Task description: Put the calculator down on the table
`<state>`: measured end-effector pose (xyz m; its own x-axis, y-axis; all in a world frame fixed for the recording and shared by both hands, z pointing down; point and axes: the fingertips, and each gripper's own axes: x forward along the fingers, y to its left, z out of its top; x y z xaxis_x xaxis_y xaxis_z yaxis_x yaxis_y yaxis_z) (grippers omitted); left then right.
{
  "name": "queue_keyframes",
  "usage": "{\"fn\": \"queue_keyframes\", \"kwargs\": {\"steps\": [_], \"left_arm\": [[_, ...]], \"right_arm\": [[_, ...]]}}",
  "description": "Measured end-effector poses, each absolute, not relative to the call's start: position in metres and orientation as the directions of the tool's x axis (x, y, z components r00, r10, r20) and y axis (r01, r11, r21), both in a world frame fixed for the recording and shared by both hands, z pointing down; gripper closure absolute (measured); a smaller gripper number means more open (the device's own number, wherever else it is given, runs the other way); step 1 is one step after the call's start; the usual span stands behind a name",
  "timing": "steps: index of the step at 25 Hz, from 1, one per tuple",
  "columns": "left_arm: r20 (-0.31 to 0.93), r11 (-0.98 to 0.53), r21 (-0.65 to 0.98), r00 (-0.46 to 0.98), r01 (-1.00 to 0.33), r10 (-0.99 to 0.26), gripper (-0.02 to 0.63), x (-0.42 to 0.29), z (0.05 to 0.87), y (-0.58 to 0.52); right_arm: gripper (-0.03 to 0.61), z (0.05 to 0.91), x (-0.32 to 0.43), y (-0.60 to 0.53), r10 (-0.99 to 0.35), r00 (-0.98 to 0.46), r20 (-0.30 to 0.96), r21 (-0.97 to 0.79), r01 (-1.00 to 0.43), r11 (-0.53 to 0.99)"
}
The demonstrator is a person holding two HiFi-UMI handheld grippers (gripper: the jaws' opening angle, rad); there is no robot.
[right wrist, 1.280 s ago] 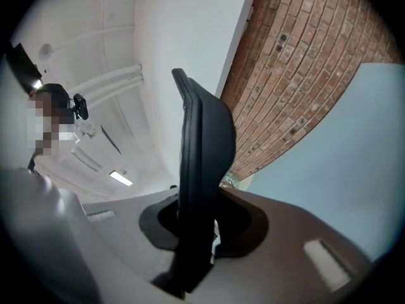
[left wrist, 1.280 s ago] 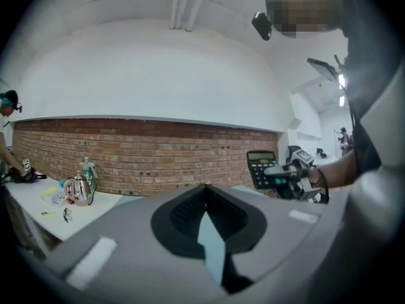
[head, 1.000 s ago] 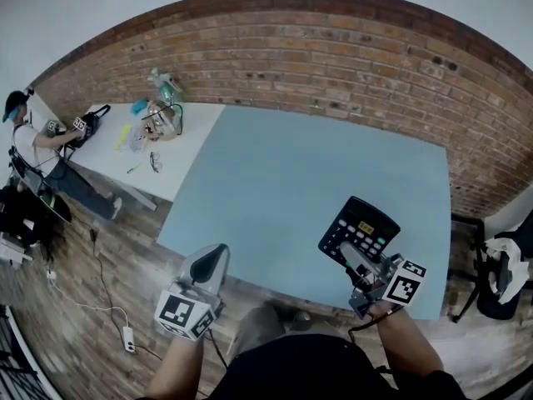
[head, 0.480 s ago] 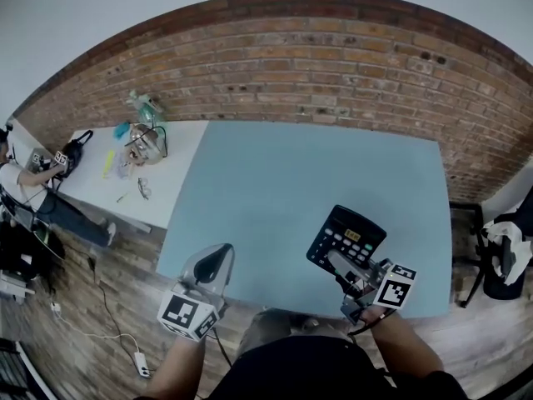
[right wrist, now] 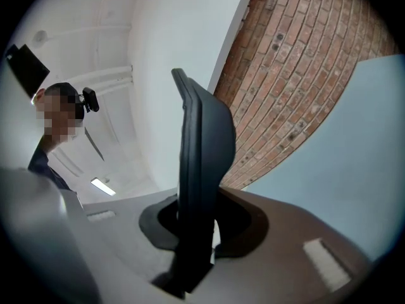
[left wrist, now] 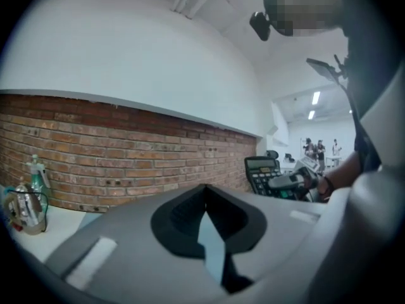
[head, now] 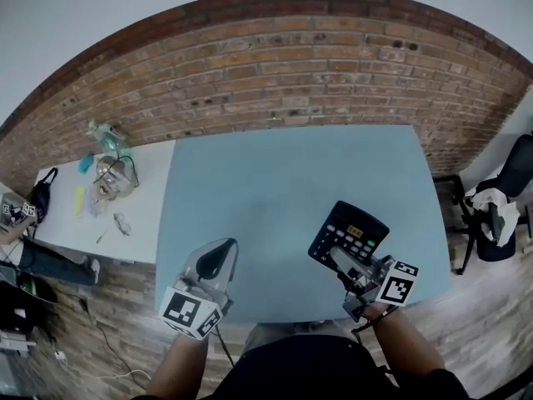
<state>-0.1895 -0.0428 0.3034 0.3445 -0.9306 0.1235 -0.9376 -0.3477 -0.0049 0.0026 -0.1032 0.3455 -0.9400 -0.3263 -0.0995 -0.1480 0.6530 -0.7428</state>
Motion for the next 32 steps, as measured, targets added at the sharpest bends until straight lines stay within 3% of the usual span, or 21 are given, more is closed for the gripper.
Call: {"fn": "queue_keyframes", "kwargs": {"steps": [13,32], "left_arm": [[0.113,-0.538,-0.032,0.532,-0.842,-0.839,0.611,-0.182,0.308,-0.077],[0.1,-0.389,-0.03,0.385,-0.921,-0.918,0.611,-0.204,0.29,-0.09]], "right_arm": [[0.505,0.322,-0.005,-0.107,-0.471,-0.879,-0.07,-0.728,-0.278,0.627],[0.505,0.305,-0.014,-0.146,-0.354,-0.929,-0.109,-0.728,-0.168,0.665]]}}
